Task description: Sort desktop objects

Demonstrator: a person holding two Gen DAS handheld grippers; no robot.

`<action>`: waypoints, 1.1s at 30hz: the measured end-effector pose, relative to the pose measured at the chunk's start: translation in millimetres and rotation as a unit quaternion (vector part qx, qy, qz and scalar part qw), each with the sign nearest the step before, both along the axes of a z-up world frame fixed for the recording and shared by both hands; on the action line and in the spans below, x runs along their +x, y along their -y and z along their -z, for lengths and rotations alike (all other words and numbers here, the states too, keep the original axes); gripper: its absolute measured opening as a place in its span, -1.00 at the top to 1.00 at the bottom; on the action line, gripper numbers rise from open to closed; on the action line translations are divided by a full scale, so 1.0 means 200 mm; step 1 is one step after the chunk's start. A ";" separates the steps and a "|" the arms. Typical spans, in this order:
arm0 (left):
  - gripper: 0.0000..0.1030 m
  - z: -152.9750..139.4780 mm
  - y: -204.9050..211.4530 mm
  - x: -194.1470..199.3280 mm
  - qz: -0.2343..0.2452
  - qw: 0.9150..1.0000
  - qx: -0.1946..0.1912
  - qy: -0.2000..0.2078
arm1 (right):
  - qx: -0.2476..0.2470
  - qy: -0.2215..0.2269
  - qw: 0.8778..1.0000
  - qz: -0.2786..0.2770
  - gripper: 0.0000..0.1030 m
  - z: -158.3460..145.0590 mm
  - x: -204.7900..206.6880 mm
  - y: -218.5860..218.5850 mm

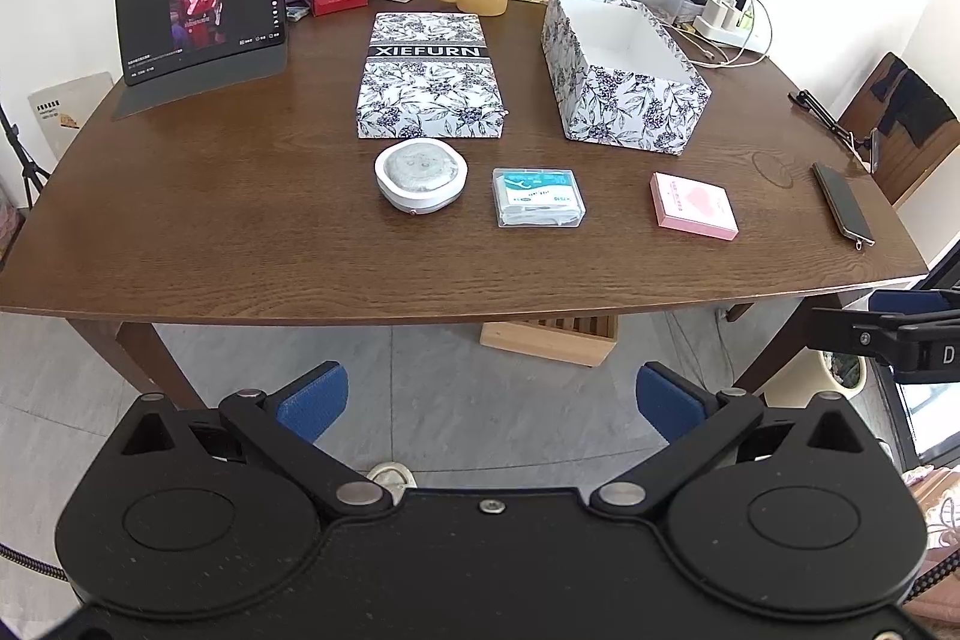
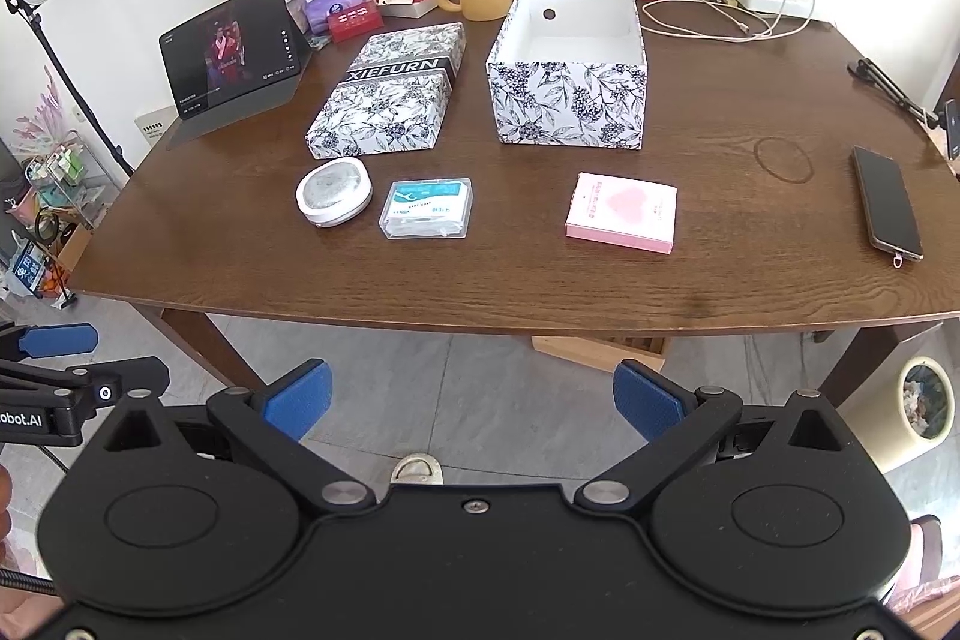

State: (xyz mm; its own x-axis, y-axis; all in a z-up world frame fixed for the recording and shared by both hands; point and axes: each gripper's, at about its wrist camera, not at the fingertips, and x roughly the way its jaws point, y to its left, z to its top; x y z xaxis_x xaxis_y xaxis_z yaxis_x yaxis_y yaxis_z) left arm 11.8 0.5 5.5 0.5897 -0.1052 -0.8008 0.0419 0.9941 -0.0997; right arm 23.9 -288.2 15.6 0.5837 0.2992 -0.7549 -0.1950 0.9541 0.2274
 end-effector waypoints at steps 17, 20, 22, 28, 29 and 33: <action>-1.00 0.04 -0.02 0.12 0.025 1.000 -0.002 -0.005 | -0.002 0.003 1.000 0.010 -0.98 0.03 0.08 -0.04; -1.00 0.04 -0.03 0.13 0.027 1.000 -0.004 -0.007 | -0.004 0.002 1.000 0.009 -0.98 0.03 0.08 -0.05; -1.00 0.03 -0.03 0.14 0.028 1.000 -0.005 -0.008 | -0.006 0.001 1.000 0.009 -0.98 0.03 0.08 -0.05; -1.00 0.03 -0.03 0.17 0.031 0.999 -0.004 -0.010 | -0.008 0.001 1.000 0.007 -0.98 0.02 0.09 -0.07; -1.00 0.03 -0.03 0.17 0.032 0.999 -0.004 -0.011 | -0.008 0.001 1.000 0.006 -0.98 0.02 0.09 -0.07; -1.00 0.03 -0.04 0.18 0.035 0.999 -0.004 -0.012 | -0.008 -0.001 1.000 0.006 -0.98 0.02 0.10 -0.08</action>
State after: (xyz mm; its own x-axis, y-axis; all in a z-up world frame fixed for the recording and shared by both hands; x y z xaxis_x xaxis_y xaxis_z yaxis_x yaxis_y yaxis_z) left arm 48.7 8.1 -0.5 0.5609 -0.1528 -0.8137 0.1095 0.9879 -0.1100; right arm 43.1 -271.5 11.9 0.5862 0.2800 -0.7603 -0.1831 0.9599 0.2123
